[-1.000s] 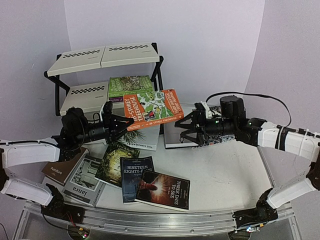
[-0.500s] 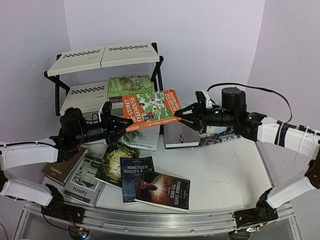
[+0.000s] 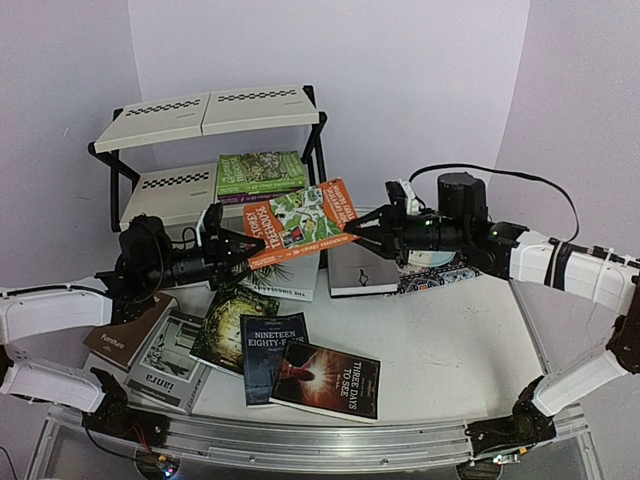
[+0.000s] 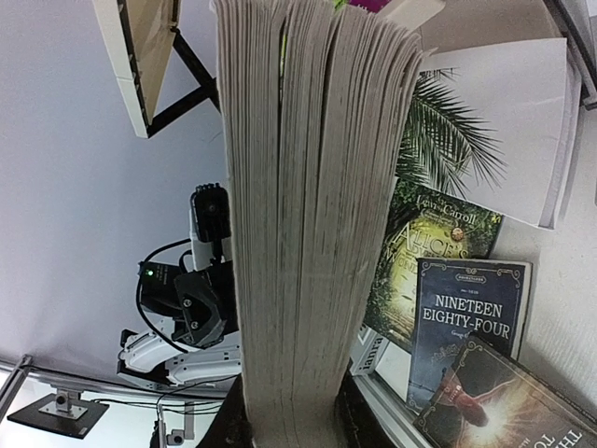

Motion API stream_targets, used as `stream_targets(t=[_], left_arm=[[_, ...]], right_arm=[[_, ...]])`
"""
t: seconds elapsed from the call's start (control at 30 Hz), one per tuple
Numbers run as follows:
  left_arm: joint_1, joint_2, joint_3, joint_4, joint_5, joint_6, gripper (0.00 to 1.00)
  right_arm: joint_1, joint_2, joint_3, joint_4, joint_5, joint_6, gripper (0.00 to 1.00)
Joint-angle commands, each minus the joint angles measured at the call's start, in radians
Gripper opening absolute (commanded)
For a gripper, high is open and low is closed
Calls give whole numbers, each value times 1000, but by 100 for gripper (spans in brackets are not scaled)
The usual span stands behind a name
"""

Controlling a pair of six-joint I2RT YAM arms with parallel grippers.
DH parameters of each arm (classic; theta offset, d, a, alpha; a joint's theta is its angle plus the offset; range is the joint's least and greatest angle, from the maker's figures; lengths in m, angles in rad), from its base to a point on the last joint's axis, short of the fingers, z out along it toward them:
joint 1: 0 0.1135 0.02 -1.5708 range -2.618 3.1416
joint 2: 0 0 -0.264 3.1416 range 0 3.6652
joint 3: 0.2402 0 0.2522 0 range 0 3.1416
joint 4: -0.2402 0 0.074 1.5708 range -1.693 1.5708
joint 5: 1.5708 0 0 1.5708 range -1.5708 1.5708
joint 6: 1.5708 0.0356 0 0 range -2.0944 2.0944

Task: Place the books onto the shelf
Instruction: Pass from the left arm to the right

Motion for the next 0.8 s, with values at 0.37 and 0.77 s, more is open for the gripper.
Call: stream_targets(t=[0.37, 0.77], left_arm=[[9, -153, 178, -336, -174, 240, 77], [10, -255, 447, -853, -506, 484, 100]], right_arm=[[29, 56, 111, 99, 34, -61, 0], [29, 76, 195, 168, 101, -42, 0]])
